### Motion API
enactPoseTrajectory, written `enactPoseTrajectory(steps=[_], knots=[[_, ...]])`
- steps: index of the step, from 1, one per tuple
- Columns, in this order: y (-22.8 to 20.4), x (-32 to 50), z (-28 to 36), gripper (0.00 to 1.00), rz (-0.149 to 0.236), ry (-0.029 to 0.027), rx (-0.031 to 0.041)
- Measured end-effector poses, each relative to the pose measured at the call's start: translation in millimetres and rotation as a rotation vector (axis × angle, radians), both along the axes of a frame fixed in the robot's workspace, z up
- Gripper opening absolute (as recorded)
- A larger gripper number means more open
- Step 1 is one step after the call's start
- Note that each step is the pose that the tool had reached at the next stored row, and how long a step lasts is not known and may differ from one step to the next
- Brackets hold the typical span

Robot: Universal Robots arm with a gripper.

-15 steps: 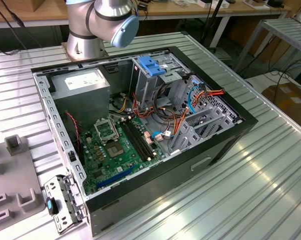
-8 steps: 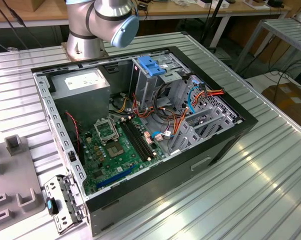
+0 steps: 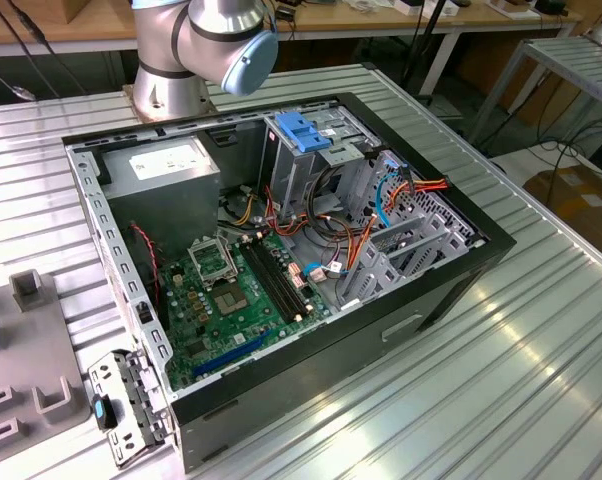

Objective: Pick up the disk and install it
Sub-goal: 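Pick up the disk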

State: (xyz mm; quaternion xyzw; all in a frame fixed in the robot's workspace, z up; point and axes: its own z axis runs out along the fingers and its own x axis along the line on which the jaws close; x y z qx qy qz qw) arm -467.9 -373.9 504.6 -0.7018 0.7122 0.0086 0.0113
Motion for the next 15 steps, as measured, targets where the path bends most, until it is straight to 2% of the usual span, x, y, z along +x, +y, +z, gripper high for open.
enactPoseTrajectory(steps=[7,15], knots=[[0.0,0.1,0.0,0.37,0.0,-0.0002,0.0001],[0.1,11.3,0.1,0.37,0.0,-0.0001,0.0001]])
